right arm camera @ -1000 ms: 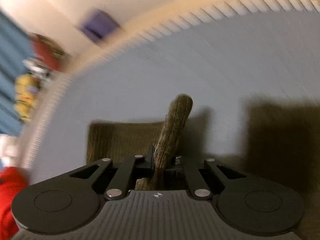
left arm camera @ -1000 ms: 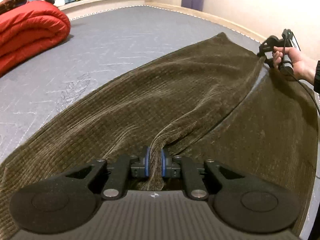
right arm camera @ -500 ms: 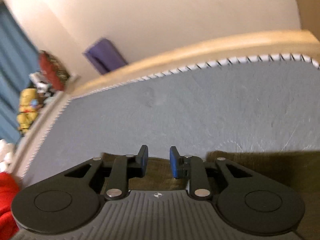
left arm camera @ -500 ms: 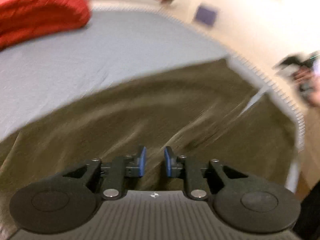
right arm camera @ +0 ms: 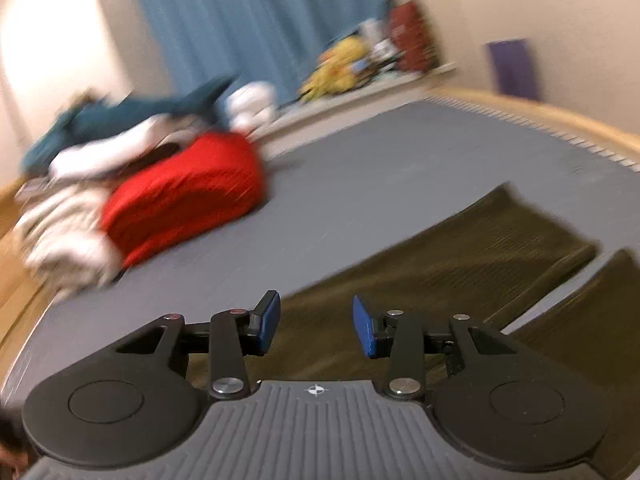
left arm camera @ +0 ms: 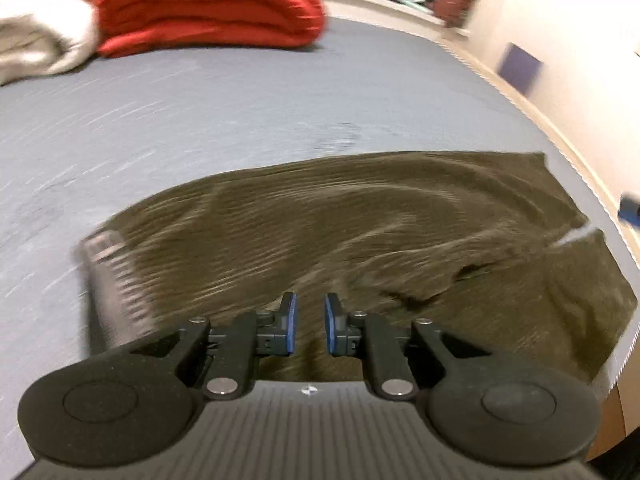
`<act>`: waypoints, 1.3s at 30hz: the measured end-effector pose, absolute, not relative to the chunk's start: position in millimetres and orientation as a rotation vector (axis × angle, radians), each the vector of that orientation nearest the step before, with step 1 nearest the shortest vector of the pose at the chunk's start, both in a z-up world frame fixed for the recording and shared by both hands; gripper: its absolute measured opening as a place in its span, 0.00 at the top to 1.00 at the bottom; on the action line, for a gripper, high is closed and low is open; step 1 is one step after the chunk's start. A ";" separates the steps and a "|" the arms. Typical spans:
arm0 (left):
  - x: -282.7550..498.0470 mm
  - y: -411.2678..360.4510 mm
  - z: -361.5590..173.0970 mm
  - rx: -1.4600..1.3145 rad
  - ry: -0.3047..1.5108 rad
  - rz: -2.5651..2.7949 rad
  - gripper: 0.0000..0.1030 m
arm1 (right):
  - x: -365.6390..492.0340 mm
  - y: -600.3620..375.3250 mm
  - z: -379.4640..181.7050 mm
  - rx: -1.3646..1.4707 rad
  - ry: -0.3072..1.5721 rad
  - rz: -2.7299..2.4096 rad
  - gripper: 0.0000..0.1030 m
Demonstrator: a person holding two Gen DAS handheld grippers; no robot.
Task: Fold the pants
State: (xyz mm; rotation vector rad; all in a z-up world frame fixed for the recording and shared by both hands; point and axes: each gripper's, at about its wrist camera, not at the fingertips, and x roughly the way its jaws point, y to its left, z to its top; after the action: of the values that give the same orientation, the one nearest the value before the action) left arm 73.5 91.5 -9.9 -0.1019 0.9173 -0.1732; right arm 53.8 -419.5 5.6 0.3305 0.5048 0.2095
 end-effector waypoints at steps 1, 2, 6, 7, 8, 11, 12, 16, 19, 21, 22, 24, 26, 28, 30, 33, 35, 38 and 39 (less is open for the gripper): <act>70.4 101.4 -3.6 -0.104 0.913 -0.147 0.85 | 50.5 -408.9 4.2 0.308 0.517 0.225 0.59; 65.8 109.7 4.3 -0.104 0.892 -0.128 0.85 | 49.5 -399.6 -0.2 0.280 0.528 0.231 0.59; 48.4 140.8 9.6 -0.131 0.725 -0.080 0.70 | 51.8 -373.8 -6.9 0.246 0.572 0.252 0.59; 44.4 147.6 3.6 -0.146 0.705 -0.086 0.68 | 53.9 -368.9 -7.9 0.218 0.571 0.247 0.58; 47.3 153.5 -7.3 -0.144 0.758 -0.078 0.69 | 55.9 -364.6 -11.4 0.195 0.569 0.243 0.56; 62.8 159.1 -22.7 -0.104 0.808 -0.032 0.71 | 52.0 -348.8 -16.5 0.147 0.571 0.246 0.53; 66.9 160.1 -24.0 -0.083 0.806 -0.026 0.71 | 52.9 -344.2 -18.6 0.131 0.571 0.249 0.52; 81.5 177.9 -22.0 -0.173 0.797 -0.006 0.71 | 60.6 -335.5 -20.7 0.089 0.573 0.255 0.51; 90.1 185.2 -15.9 -0.182 0.780 0.013 0.70 | 65.7 -341.1 -22.0 0.110 0.574 0.236 0.49; 97.3 186.8 -16.3 -0.187 0.783 0.027 0.69 | 70.1 -344.8 -24.2 0.132 0.580 0.218 0.47; 100.3 186.3 -16.6 -0.193 0.787 0.032 0.69 | 71.9 -345.4 -25.9 0.139 0.587 0.209 0.45; 104.9 187.1 -20.4 -0.201 0.795 0.045 0.69 | 78.0 -347.8 -29.7 0.151 0.606 0.198 0.45; 107.9 189.9 -23.1 -0.194 0.801 0.059 0.68 | 81.5 -347.9 -32.0 0.159 0.619 0.200 0.44; 108.9 192.0 -26.1 -0.190 0.807 0.073 0.68 | 81.3 -347.1 -31.3 0.157 0.616 0.210 0.44; 109.8 192.8 -27.1 -0.193 0.811 0.080 0.67 | 79.3 -347.0 -29.5 0.151 0.608 0.217 0.43; 110.4 192.3 -27.3 -0.192 0.810 0.084 0.67 | 76.1 -346.8 -27.1 0.153 0.600 0.223 0.40; 110.3 190.3 -28.0 -0.185 0.812 0.083 0.67 | 75.7 -347.1 -26.8 0.155 0.603 0.227 0.40; 111.0 189.6 -28.8 -0.178 0.811 0.090 0.64 | 77.1 -347.1 -27.6 0.153 0.608 0.228 0.39; 111.6 191.1 -29.4 -0.182 0.809 0.094 0.63 | 76.8 -347.5 -27.8 0.153 0.608 0.227 0.39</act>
State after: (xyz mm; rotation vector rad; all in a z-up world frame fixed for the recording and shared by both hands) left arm 111.6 191.1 -29.4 -0.1823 0.8087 0.0936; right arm 76.8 -347.5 -27.8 0.1530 0.6081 0.2268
